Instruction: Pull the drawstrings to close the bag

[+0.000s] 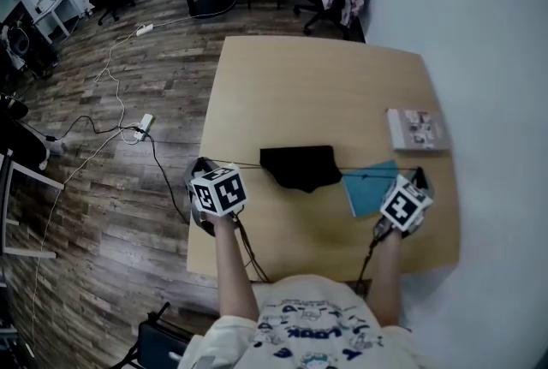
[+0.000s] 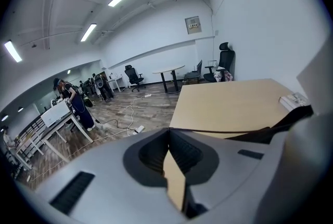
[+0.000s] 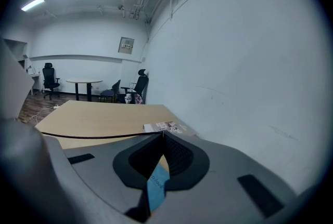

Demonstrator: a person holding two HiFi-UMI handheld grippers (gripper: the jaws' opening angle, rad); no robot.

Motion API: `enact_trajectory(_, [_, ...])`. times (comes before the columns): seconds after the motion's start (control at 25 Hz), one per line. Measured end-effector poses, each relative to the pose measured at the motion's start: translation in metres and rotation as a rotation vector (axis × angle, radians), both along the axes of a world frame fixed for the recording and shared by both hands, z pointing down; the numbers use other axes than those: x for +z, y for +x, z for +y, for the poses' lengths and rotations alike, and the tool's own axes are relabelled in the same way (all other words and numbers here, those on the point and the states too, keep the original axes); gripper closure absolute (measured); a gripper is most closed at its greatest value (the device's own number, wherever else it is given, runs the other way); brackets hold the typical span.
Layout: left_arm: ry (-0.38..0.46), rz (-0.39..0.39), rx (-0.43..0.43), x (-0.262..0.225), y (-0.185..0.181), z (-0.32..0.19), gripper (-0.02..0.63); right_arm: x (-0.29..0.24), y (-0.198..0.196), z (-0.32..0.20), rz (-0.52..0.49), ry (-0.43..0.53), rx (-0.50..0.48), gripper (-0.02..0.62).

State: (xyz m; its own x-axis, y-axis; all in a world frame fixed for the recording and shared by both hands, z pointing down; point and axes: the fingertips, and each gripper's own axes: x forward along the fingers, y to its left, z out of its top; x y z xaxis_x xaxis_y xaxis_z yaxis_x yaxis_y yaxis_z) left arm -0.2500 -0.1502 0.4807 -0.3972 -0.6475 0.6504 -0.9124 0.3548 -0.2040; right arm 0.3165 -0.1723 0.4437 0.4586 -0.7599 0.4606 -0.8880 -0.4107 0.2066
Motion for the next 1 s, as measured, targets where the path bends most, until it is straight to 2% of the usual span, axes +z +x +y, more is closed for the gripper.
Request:
enact_trajectory(0.24, [0.008, 0.077, 0.034, 0.006, 0.011, -0.002, 0.603, 0.005, 0.001, 0.002, -0.046, -0.015, -0.01, 0.592])
enact_trajectory(0.44, [0.029, 0.23, 0.089, 0.014, 0.031, -0.004, 0.603, 0.014, -0.026, -0.001, -0.157, -0.062, -0.106, 0.592])
enact_trajectory(0.56, [0.028, 0.255, 0.141, 0.006, 0.047, -0.003, 0.603, 0.013, -0.047, -0.005, -0.169, -0.07, -0.199, 0.592])
enact_trajectory(0.76, [0.062, 0.316, 0.296, -0.008, 0.097, -0.01, 0.601, 0.012, -0.096, -0.011, -0.211, -0.086, -0.422, 0.591])
enact_trajectory(0.88, [0.055, 0.341, 0.419, -0.016, 0.128, -0.01, 0.596, 0.018, -0.127, -0.002, -0.249, -0.152, -0.546, 0.589])
enact_trajectory(0.96, [0.026, 0.365, 0.5, -0.016, 0.145, -0.006, 0.55, 0.025, -0.143, 0.007, -0.263, -0.219, -0.627, 0.581])
enact_trajectory(1.0, [0.012, 0.38, 0.537, -0.016, 0.153, -0.002, 0.54, 0.029, -0.15, 0.012, -0.265, -0.255, -0.669, 0.537])
